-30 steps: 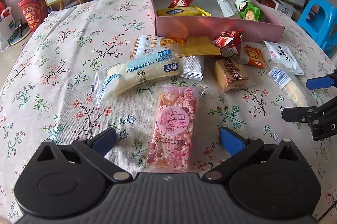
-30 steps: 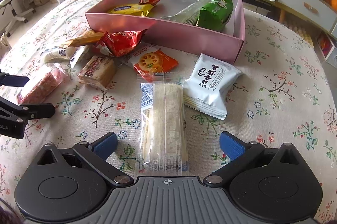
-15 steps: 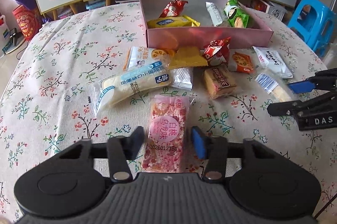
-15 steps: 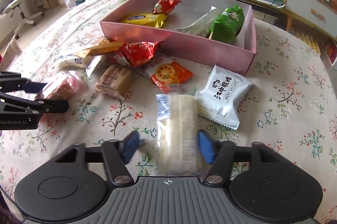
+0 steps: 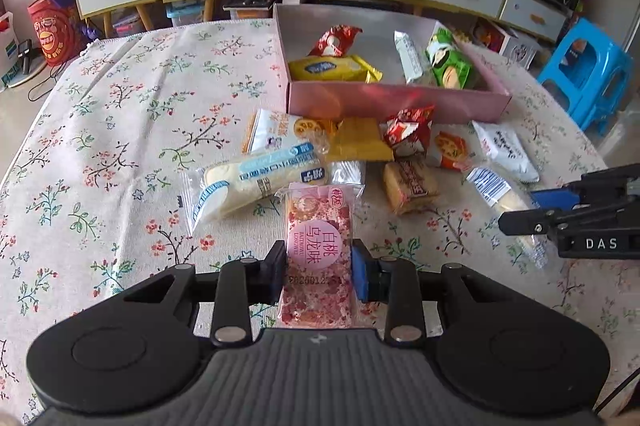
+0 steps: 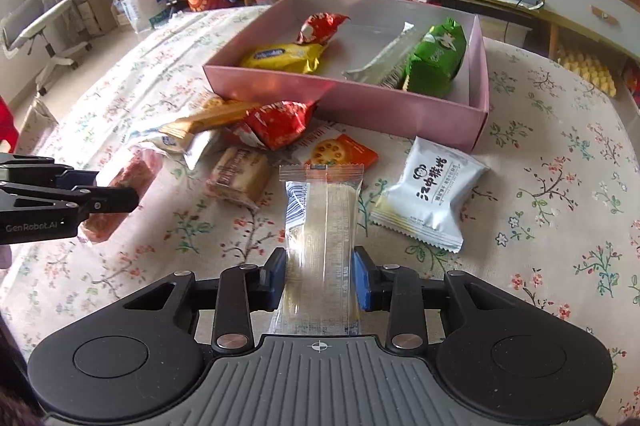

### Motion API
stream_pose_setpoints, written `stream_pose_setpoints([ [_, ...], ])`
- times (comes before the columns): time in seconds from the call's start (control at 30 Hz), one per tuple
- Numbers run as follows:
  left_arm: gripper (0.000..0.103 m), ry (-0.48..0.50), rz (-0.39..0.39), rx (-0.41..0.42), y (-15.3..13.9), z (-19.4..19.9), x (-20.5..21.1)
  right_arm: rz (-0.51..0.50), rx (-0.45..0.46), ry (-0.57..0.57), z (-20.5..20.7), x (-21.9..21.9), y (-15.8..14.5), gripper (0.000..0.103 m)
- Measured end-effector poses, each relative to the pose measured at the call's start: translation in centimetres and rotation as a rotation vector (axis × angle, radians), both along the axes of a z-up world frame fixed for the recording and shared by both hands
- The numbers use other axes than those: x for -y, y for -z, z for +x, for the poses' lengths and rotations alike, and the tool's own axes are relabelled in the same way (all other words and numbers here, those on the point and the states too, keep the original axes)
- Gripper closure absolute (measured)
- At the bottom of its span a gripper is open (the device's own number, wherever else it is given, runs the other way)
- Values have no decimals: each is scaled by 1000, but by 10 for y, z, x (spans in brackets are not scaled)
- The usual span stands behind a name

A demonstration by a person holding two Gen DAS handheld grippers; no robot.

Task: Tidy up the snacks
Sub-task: 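Grasp the pink pastry bag with the left gripper while the right grasps the clear wafer pack, then carry both packs over the pink box, lower them in and open both grippers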

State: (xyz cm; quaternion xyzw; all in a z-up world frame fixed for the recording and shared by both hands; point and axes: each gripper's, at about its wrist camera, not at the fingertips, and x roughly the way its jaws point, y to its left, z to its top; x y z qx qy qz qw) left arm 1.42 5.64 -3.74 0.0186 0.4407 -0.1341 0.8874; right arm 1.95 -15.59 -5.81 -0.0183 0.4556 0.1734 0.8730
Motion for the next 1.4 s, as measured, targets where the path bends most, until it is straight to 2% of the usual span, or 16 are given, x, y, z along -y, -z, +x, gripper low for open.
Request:
stream_pose_setpoints([
  [0.33, 73, -23, -49, 30, -18, 7, -4, 63, 14, 46, 5, 8, -19, 70],
  [0.57, 73, -35, -88, 49, -31, 20, 3, 145, 21, 116, 21, 19, -36, 70],
  [0.83, 73, -65, -188, 52, -44, 50, 22, 306, -13, 252, 57, 34, -48, 70],
  [1.1, 73, -48, -225, 62, -43, 86, 48, 392, 6, 313, 87, 44, -56, 70],
  [1.4, 73, -33, -271, -9, -20, 138, 58, 460, 2, 344, 140, 54, -53, 70],
])
